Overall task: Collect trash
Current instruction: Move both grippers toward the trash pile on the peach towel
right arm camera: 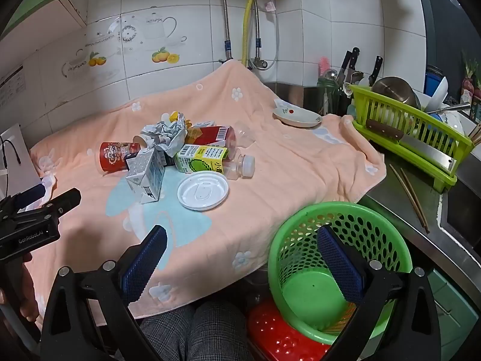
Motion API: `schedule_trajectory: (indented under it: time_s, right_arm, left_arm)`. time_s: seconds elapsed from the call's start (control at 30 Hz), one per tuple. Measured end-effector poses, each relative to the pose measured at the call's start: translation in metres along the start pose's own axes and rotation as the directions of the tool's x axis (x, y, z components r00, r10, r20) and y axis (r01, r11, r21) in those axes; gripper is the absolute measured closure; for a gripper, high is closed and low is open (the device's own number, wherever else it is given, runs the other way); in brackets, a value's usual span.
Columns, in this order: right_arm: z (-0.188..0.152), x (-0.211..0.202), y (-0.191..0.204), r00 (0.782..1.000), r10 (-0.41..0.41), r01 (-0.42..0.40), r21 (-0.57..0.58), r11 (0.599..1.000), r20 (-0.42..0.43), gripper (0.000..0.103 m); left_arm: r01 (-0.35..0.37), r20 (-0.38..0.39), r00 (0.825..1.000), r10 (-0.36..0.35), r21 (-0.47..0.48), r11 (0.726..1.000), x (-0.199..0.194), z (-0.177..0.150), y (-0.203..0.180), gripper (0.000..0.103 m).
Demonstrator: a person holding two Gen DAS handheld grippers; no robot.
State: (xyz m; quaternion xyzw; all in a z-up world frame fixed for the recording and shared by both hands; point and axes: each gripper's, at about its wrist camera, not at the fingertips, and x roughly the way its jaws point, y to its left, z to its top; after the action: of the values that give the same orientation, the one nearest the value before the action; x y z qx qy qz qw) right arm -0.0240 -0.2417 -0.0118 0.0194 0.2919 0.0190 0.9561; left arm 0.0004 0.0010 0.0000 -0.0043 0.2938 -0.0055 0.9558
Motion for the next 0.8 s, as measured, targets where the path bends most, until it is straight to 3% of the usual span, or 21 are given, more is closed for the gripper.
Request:
schedule_trajectory:
  time_s: [0.8]
  right_arm:
    - [0.0001, 0.0024, 0.0035, 1.0, 0.007, -0.007, -0.002, 1.0, 0.001, 0.006]
  left_arm:
    - [-0.034, 0.004, 0.999, 0.034, -0.003, 0.999, 0.0018, -0.0021, 0.0031, 0.005]
